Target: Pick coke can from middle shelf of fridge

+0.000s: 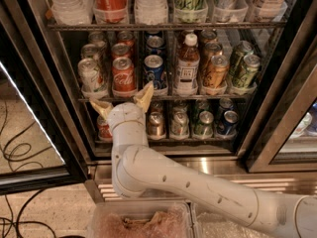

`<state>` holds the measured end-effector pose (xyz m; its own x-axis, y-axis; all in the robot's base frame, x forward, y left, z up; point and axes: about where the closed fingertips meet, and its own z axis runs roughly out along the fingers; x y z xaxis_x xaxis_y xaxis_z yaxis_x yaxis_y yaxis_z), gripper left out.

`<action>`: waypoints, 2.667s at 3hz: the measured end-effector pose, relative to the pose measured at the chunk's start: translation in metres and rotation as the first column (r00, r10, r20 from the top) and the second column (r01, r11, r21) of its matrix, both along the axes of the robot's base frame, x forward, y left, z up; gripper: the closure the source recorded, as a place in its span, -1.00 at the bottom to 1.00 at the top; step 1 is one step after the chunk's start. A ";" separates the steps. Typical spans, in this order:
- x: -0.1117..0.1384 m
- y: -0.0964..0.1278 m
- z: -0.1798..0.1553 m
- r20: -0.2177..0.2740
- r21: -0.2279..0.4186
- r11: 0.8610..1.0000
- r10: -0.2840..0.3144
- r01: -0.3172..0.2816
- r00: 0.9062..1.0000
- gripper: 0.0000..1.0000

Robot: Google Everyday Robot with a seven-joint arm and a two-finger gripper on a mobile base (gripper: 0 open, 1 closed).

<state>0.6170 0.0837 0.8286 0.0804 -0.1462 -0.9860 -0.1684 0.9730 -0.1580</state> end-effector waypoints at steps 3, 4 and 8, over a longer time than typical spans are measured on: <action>0.001 0.003 0.003 0.009 0.001 1.000 0.000 0.000 1.000 -0.30; 0.004 0.005 0.001 0.011 -0.009 1.000 0.000 0.000 1.000 -0.36; 0.030 0.013 0.015 0.053 -0.028 0.999 -0.034 0.036 0.998 -0.44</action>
Offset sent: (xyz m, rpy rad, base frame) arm 0.0008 0.0032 0.0027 0.0016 -0.0092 -0.0004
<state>0.6468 0.0972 0.8436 0.1266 -0.1777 -0.9759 -0.1250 0.9731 -0.1934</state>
